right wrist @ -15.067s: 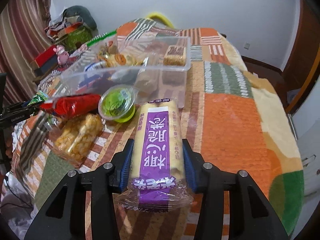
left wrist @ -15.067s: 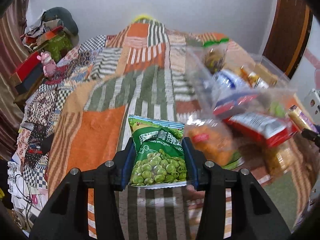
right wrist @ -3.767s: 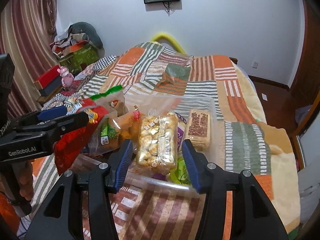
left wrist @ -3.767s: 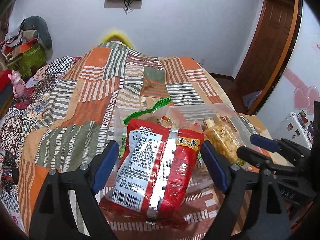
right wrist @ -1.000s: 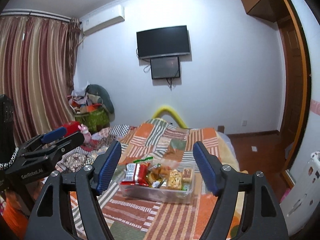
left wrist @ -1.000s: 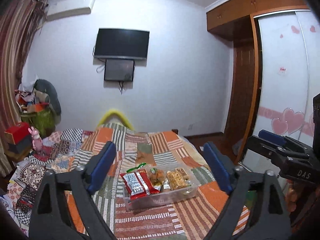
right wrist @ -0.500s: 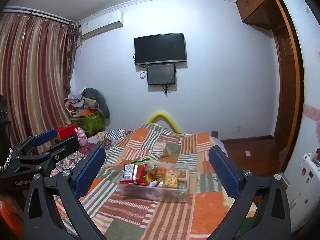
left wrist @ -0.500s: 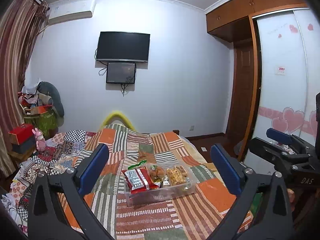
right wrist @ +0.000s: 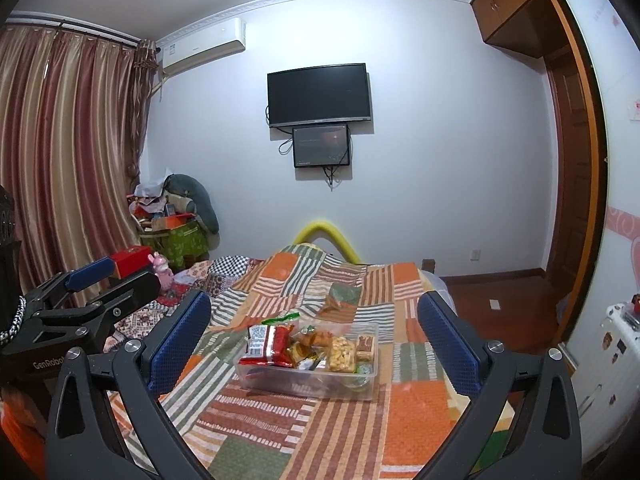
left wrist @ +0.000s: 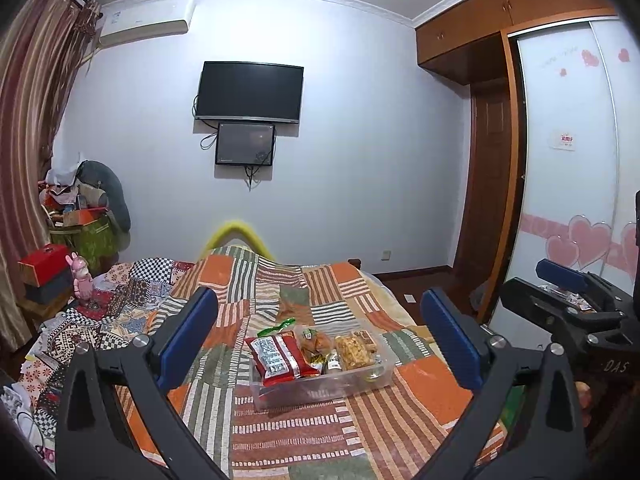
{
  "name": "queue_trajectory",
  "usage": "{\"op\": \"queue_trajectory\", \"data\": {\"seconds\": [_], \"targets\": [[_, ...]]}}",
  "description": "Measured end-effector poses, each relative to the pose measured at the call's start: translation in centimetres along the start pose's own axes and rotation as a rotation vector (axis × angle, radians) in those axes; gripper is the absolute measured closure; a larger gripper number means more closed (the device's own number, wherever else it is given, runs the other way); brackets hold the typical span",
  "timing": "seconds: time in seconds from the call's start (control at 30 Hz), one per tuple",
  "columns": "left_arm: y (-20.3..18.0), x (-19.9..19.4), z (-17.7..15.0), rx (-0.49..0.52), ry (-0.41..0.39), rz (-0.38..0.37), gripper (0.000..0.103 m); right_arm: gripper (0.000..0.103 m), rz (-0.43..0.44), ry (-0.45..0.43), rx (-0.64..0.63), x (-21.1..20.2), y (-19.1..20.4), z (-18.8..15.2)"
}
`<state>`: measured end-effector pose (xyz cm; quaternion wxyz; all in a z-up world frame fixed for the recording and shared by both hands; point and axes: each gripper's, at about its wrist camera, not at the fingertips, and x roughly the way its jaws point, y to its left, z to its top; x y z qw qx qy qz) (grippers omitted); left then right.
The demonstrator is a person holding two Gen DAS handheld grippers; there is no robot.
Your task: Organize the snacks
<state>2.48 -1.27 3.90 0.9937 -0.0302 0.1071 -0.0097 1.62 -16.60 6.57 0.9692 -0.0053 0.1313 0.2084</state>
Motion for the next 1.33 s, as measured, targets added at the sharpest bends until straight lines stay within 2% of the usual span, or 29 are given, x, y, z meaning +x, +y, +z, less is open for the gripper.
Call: {"op": "queue_trajectory", "data": {"seconds": [0.43, 0.67, 1.33], "targets": [[-0.10, 0.11, -0.11, -0.002, 0.005, -0.019, 0.000, 0.000, -0.001, -0.004, 0.003, -0.07, -0.08, 0.14], [0.03, 0.01, -0.19, -0.002, 0.013, -0.055, 0.000, 0.000, -0.002, -0.006, 0.002, -0.07, -0.14, 0.15], [0.39, 0.21, -0.43, -0.002, 0.032, -0.062, 0.000, 0.000, -0.003, 0.008, -0.003, -0.12, -0.08, -0.18]]}}
